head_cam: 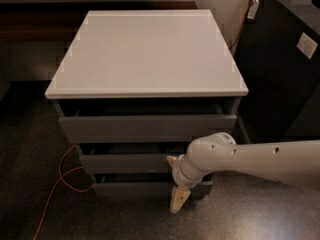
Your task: Pick green can from middle drawer and place on counter
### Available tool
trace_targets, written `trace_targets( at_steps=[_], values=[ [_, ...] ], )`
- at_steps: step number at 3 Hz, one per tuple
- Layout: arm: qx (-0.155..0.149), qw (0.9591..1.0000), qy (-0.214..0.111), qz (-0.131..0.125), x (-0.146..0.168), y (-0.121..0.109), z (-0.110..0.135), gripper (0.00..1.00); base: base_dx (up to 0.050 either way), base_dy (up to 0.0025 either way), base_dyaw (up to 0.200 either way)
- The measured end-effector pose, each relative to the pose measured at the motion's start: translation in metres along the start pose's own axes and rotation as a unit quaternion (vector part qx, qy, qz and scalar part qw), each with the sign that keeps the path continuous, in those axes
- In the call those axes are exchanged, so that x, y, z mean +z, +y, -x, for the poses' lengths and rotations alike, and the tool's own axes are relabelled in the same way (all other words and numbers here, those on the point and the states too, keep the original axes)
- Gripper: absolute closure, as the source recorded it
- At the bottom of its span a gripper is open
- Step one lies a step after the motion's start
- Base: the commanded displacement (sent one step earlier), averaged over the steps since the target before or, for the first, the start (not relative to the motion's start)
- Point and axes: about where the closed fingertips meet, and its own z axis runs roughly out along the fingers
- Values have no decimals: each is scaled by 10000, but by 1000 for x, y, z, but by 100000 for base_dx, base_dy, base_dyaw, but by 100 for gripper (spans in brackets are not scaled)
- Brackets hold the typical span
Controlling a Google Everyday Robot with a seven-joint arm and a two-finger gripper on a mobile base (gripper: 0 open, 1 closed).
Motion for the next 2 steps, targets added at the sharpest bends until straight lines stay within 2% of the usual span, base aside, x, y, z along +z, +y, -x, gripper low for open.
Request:
trace_targets(
  at_steps=[1, 2],
  values=[
    [205, 9998, 53, -33, 21, -14, -24, 0, 0, 0, 0],
    [222, 9995, 64, -238, 36, -32, -45, 0, 0, 0, 0]
  ],
)
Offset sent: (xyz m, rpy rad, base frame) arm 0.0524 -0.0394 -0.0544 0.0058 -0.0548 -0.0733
